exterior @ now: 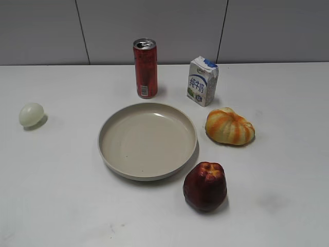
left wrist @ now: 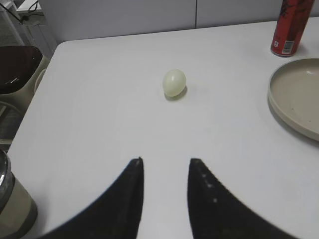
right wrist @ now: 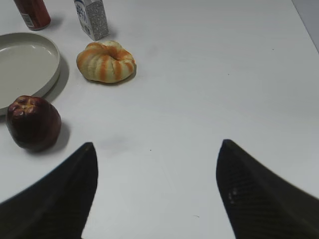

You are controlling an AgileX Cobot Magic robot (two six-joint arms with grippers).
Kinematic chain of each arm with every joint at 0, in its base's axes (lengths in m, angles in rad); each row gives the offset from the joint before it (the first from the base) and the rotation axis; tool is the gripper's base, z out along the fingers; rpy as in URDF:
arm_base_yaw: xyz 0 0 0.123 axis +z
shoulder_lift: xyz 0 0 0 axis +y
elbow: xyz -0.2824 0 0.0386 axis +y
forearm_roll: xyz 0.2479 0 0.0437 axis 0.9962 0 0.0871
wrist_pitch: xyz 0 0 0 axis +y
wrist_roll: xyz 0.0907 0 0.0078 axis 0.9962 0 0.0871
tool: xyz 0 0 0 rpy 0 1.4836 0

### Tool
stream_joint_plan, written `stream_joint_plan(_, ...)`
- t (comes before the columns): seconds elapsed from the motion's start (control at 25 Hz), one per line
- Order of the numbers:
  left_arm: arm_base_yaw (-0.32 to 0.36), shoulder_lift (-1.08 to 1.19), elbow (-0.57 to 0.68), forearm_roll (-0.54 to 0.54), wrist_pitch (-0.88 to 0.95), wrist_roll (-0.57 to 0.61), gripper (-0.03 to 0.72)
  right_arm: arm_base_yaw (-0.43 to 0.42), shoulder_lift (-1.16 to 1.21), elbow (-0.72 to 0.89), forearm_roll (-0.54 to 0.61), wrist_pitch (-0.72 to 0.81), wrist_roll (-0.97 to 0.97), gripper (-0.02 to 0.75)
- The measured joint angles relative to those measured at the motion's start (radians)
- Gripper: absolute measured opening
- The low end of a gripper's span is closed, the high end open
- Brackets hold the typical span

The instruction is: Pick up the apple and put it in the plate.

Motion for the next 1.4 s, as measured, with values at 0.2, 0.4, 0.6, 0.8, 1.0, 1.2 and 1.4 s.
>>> stream_joint_plan(0.2, 0.000, 0.000, 0.000, 0.000, 0.000, 0.000, 0.239, 0.000, 0.000, 0.000, 0.000, 0.000, 0.000, 0.592)
stream_joint_plan(0.4, 0.000, 0.000, 0.000, 0.000, 0.000, 0.000, 0.239, 0.000, 0.000, -0.002, 0.000, -0.007, 0.018, 0.592)
stream_joint_plan(0.6, 0.000, 0.000, 0.000, 0.000, 0.000, 0.000, 0.239, 0.000, 0.089, -0.024, 0.018, -0.205, 0.030, 0.592)
stream_joint_plan(0.8, 0.000, 0.000, 0.000, 0.000, 0.000, 0.000, 0.239, 0.000, 0.282, -0.026, 0.056, -0.453, 0.024, 0.616)
stream_joint_plan(1.0, 0.000, 0.000, 0.000, 0.000, 0.000, 0.000, 0.239, 0.003, 0.552, -0.092, 0.190, -0.489, -0.103, 0.624)
stream_joint_plan(1.2, 0.000, 0.000, 0.000, 0.000, 0.000, 0.000, 0.239, 0.090, 0.860, -0.194, 0.314, -0.424, -0.271, 0.624)
stream_joint_plan(1.4, 0.000, 0.000, 0.000, 0.000, 0.000, 0.000, 0.239, 0.270, 1.177, -0.317, 0.271, -0.283, -0.287, 0.622)
